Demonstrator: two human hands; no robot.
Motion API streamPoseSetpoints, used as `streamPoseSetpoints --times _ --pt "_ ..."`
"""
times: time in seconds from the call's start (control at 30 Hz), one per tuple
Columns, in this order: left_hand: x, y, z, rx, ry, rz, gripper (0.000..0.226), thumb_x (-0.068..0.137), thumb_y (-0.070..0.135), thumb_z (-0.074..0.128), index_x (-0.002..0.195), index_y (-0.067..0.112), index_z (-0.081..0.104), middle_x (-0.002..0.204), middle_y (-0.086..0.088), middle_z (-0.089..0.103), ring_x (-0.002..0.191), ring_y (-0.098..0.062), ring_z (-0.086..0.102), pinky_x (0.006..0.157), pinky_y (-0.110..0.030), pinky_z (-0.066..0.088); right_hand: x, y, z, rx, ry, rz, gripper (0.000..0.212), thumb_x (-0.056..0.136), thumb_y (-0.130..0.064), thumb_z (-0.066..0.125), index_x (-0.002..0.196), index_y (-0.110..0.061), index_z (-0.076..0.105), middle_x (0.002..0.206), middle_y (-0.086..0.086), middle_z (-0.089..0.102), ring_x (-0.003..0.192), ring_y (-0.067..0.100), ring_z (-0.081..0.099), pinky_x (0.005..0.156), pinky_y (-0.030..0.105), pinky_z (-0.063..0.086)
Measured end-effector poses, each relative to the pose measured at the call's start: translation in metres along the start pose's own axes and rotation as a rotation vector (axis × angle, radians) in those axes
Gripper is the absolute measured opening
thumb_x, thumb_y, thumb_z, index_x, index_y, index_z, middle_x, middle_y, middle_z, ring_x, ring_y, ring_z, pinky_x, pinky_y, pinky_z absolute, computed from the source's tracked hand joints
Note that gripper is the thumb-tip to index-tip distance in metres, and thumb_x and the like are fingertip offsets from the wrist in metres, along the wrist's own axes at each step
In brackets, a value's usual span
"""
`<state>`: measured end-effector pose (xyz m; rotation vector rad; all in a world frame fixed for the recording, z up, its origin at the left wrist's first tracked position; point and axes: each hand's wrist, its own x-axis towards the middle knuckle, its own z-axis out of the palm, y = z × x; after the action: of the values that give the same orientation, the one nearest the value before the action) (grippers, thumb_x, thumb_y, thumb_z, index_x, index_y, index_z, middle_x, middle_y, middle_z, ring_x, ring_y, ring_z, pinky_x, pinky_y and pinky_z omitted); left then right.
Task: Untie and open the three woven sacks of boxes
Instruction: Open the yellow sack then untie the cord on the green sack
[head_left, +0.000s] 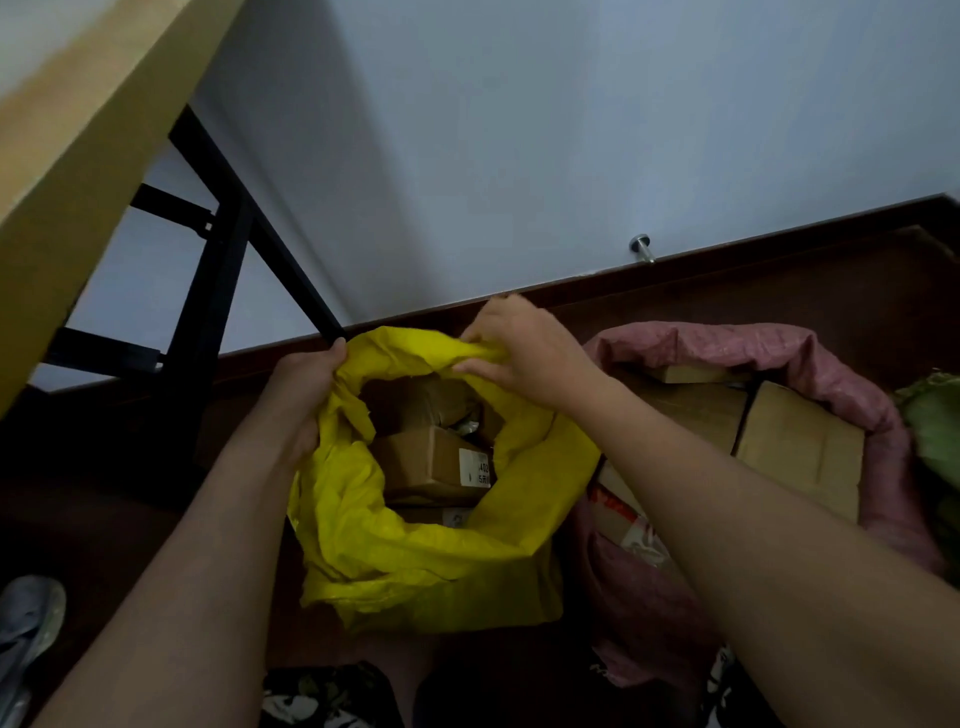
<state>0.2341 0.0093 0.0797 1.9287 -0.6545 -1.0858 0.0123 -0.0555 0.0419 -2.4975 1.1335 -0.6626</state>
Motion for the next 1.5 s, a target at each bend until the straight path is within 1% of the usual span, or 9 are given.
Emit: streamPoseSetpoints --times 0.17,0.3,0.43,0.6,0.8,0.93,1.2,1.33,1.5 --pt "0.003 0.0 -0.006 -0.038 -0.157 -0.179 0.027 0.09 0.034 0.061 0.09 0.007 0.064 0.082 -0.013 0.063 0.072 -0.026 0.06 0.063 -0.034 0.048 0.008 0.008 0.011 0.42 0.01 0.301 0.034 0.097 -0.021 0.054 0.068 -0.003 0.056 0.064 0.013 0.049 0.064 0.018 0.043 0.061 0.03 0.032" --pt "0.002 -0.005 -0.001 0.244 0.011 0.298 0.016 0.084 0.023 0.071 0.094 0.011 0.068 0.091 -0.001 0.065 0.086 -0.015 0.061 0.067 -0.024 0.048 0.012 0.008 0.016 0.652 -0.035 0.526 0.046 0.099 -0.026 0.049 0.057 -0.016 0.035 0.058 0.005 0.029 0.058 0.019 0.031 0.062 0.028 0.026" --pt "-0.008 -0.003 -0.002 0.804 0.228 0.809 0.03 0.079 0.05 0.068 0.082 0.02 0.073 0.086 0.003 0.059 0.092 -0.019 0.054 0.076 -0.032 0.041 0.015 0.011 0.02 0.701 -0.016 0.626 0.048 0.098 -0.032 0.05 0.067 0.004 0.054 0.071 0.012 0.052 0.068 0.022 0.05 0.068 0.036 0.044" --pt "-0.02 -0.004 0.0 1.326 0.149 0.729 0.041 0.079 0.057 0.064 0.105 0.025 0.07 0.102 -0.001 0.067 0.1 -0.023 0.059 0.084 -0.038 0.042 0.015 0.007 0.019 0.721 -0.019 0.686 0.057 0.097 -0.033 0.051 0.106 0.023 0.051 0.112 0.041 0.052 0.103 0.052 0.055 0.09 0.058 0.046" --pt "-0.007 0.004 -0.01 0.416 -0.024 0.193 0.03 0.088 0.026 0.065 0.089 -0.004 0.07 0.09 -0.024 0.069 0.083 -0.036 0.066 0.084 -0.047 0.053 0.023 0.0 0.013 0.458 0.007 0.562 0.055 0.097 -0.029 0.052 0.049 -0.005 0.04 0.051 0.012 0.041 0.049 0.021 0.04 0.054 0.033 0.034" --pt "-0.003 0.0 -0.009 -0.05 -0.141 -0.167 0.031 0.088 0.019 0.064 0.111 -0.002 0.063 0.092 -0.015 0.067 0.078 -0.025 0.064 0.07 -0.035 0.052 0.018 -0.011 0.007 0.165 -0.007 0.467 0.025 0.09 -0.03 0.061 0.106 -0.011 0.064 0.11 0.011 0.06 0.107 0.028 0.05 0.091 0.041 0.045" --pt "-0.015 0.003 -0.007 -0.21 -0.168 -0.278 0.021 0.098 0.024 0.048 0.103 0.007 0.06 0.085 -0.011 0.064 0.078 -0.021 0.058 0.077 -0.037 0.049 -0.032 -0.089 -0.02 0.519 -0.508 0.217 0.045 0.085 -0.047 0.065 0.079 -0.003 0.072 0.069 0.006 0.065 0.062 0.009 0.057 0.055 0.021 0.043" --pt "-0.017 0.003 -0.008 -0.279 -0.13 -0.29 0.023 0.099 0.023 0.046 0.089 0.008 0.059 0.062 -0.009 0.069 0.075 -0.019 0.058 0.095 -0.037 0.044 -0.053 -0.111 -0.017 0.484 -0.683 0.208 0.043 0.074 -0.035 0.081 0.104 -0.009 0.066 0.09 0.006 0.071 0.084 0.015 0.065 0.073 0.024 0.051" --pt "-0.021 0.001 -0.017 -0.517 -0.147 -0.252 0.054 0.077 0.001 0.073 0.125 -0.008 0.052 0.105 -0.019 0.065 0.096 -0.024 0.062 0.086 -0.025 0.041 -0.065 -0.108 -0.008 0.223 -0.855 0.112 0.028 0.077 -0.007 0.074 0.104 -0.006 0.068 0.085 0.004 0.064 0.077 0.013 0.056 0.048 0.007 0.036"
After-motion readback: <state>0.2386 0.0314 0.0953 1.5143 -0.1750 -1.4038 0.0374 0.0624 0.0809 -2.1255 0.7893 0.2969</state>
